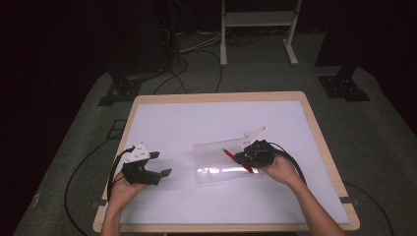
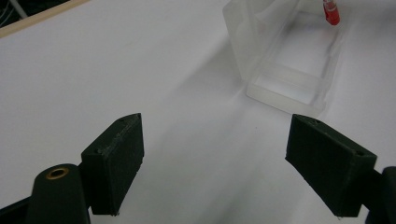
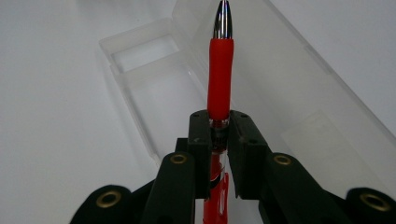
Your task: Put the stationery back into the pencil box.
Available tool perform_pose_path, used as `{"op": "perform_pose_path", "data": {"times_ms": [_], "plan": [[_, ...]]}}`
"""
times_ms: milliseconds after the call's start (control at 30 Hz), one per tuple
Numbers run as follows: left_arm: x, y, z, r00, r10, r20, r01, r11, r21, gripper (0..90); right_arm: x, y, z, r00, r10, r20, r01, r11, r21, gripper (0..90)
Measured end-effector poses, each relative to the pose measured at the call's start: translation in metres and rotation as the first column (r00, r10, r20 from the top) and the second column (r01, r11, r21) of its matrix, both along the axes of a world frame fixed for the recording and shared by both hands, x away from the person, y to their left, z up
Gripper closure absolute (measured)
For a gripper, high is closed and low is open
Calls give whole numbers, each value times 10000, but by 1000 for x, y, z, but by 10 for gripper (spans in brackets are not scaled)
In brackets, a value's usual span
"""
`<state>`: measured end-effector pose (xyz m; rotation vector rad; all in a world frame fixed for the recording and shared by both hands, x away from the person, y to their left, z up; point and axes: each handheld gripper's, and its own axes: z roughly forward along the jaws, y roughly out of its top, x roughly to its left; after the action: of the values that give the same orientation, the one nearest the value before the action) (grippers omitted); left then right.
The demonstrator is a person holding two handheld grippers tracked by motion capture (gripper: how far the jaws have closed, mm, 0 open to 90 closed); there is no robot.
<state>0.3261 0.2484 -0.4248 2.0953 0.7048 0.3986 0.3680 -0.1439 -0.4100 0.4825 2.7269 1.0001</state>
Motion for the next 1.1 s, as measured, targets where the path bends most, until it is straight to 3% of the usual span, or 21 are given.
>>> {"op": "perform_pose_path", "data": {"times_ms": [1100], "plan": [[0,3,0,10000,28,-72,-28,10000,-40,186,2,21,-20,9985,433,-346,-454,9972,-600,788]]}}
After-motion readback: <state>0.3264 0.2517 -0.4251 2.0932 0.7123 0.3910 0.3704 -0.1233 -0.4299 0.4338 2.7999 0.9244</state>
